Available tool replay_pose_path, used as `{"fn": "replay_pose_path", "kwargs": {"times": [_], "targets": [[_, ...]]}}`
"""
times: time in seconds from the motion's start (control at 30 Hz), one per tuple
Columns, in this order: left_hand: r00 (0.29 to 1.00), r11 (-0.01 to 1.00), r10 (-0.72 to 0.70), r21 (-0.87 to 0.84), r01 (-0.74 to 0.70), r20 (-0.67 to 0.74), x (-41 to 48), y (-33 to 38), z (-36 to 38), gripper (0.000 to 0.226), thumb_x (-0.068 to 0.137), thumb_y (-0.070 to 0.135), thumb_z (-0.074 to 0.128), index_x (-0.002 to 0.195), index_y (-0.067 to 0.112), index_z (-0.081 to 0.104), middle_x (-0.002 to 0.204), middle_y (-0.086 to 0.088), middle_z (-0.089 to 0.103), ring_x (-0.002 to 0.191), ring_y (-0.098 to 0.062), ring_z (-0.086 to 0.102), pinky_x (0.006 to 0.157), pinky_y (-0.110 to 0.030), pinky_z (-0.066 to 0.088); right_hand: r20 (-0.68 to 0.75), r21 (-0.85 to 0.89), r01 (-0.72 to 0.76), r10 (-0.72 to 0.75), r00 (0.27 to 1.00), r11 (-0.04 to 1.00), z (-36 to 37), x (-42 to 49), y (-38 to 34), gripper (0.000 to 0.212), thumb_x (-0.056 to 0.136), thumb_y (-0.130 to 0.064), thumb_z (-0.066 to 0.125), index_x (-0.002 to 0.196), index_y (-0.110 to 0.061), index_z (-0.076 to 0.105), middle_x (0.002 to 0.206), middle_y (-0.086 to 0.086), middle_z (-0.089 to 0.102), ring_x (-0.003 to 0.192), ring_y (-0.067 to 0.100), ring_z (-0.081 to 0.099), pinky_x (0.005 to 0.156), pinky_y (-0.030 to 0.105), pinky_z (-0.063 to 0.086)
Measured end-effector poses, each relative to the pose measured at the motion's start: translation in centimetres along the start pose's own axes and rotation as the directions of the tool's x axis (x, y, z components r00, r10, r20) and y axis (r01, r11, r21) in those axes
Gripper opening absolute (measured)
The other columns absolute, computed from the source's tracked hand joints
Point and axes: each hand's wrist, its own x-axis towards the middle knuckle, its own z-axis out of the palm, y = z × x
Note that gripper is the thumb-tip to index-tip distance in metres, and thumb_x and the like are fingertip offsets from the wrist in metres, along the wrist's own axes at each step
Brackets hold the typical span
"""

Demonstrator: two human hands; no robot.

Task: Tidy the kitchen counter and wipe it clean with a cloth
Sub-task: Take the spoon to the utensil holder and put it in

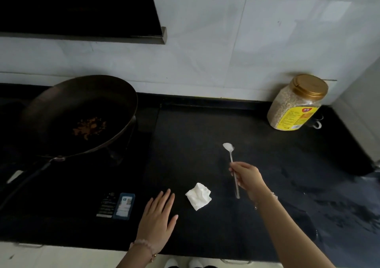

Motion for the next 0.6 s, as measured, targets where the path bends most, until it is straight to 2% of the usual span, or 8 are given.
{"fn": "replay_pose_path", "kwargs": {"times": [0.13,0.17,0.23,0.3,0.37,0.47,0.53,0.6], "targets": [[0.997,0.999,0.047,-0.006,-0.047,-0.064,-0.1,0.6,-0.4,0.052,0.086,0.047,0.029,0.126,0.022,0.049,0.136,0.005,0.052,0.121,-0.014,0.054,0.109,-0.031,0.021,0.127,0.011,0.063,-0.064,0.99,0.998,1.2,-2.4,-0.9,0.011,0.086,-0.022,0.064,0.089,-0.013,0.071,0.064,-0.002,0.063,0.058,0.01,0.052,0.057,0.023,0.039],[0.994,0.999,0.044,-0.016,-0.046,-0.102,-0.2,0.7,-0.9,0.052,0.085,0.046,0.032,0.128,0.023,0.049,0.14,0.007,0.045,0.124,-0.014,0.051,0.11,-0.029,0.025,0.161,0.012,0.078,-0.079,0.984,0.997,1.5,-2.9,-1.0,0.012,0.086,-0.022,0.063,0.09,-0.013,0.071,0.066,-0.001,0.064,0.061,0.012,0.052,0.06,0.026,0.038],[0.979,0.997,0.06,-0.042,-0.069,-0.197,-0.4,0.9,-1.5,0.048,0.092,0.037,0.035,0.137,0.022,0.038,0.148,0.012,0.028,0.136,-0.012,0.033,0.114,-0.028,0.019,0.226,-0.02,0.097,-0.09,0.97,0.995,2.3,-3.8,-1.1,0.014,0.087,-0.021,0.062,0.093,-0.012,0.07,0.069,0.0,0.063,0.064,0.012,0.053,0.061,0.027,0.038],[0.967,0.977,-0.016,-0.211,-0.039,-0.253,-1.0,0.8,-2.4,0.045,0.095,0.032,0.037,0.139,0.023,0.034,0.146,0.01,0.035,0.135,-0.009,0.031,0.112,-0.022,0.021,0.293,-0.064,0.107,-0.084,0.952,0.992,3.2,-4.8,-1.0,0.013,0.088,-0.021,0.06,0.094,-0.013,0.07,0.071,0.001,0.063,0.065,0.012,0.054,0.06,0.026,0.041],[0.928,0.928,-0.163,-0.37,0.029,-0.335,-3.0,0.7,-3.0,0.037,0.094,0.028,0.041,0.131,0.024,0.046,0.13,0.011,0.054,0.121,-0.006,0.047,0.104,-0.02,0.035,0.365,-0.1,0.115,-0.071,0.928,0.988,4.3,-5.7,-0.6,0.013,0.088,-0.02,0.059,0.093,-0.014,0.07,0.072,0.002,0.062,0.065,0.013,0.054,0.062,0.027,0.043],[0.834,0.744,-0.439,-0.655,0.13,-0.334,-7.3,0.0,-1.9,0.026,0.092,0.022,0.046,0.115,0.028,0.056,0.105,0.016,0.064,0.098,-0.001,0.058,0.086,-0.021,0.048,0.499,-0.186,0.127,-0.017,0.866,0.974,6.5,-7.0,0.6,0.013,0.089,-0.019,0.058,0.093,-0.013,0.07,0.076,0.003,0.063,0.068,0.012,0.057,0.062,0.026,0.044],[0.743,0.554,-0.62,-0.812,0.184,-0.255,-10.5,-1.2,0.2,0.02,0.091,0.019,0.049,0.102,0.031,0.059,0.092,0.015,0.067,0.082,-0.002,0.06,0.074,-0.019,0.048,0.563,-0.246,0.122,0.039,0.826,0.962,8.5,-8.4,1.6,0.014,0.09,-0.017,0.058,0.096,-0.012,0.069,0.077,0.004,0.063,0.069,0.012,0.058,0.06,0.022,0.045],[0.67,0.329,-0.733,-0.923,0.201,-0.116,-13.9,-2.5,3.1,0.022,0.089,0.009,0.049,0.09,0.028,0.06,0.084,0.007,0.069,0.075,-0.011,0.062,0.066,-0.016,0.047,0.62,-0.284,0.125,0.082,0.78,0.951,10.8,-10.0,2.7,0.015,0.09,-0.015,0.057,0.099,-0.009,0.067,0.077,0.004,0.063,0.068,0.011,0.058,0.058,0.018,0.045]]}}
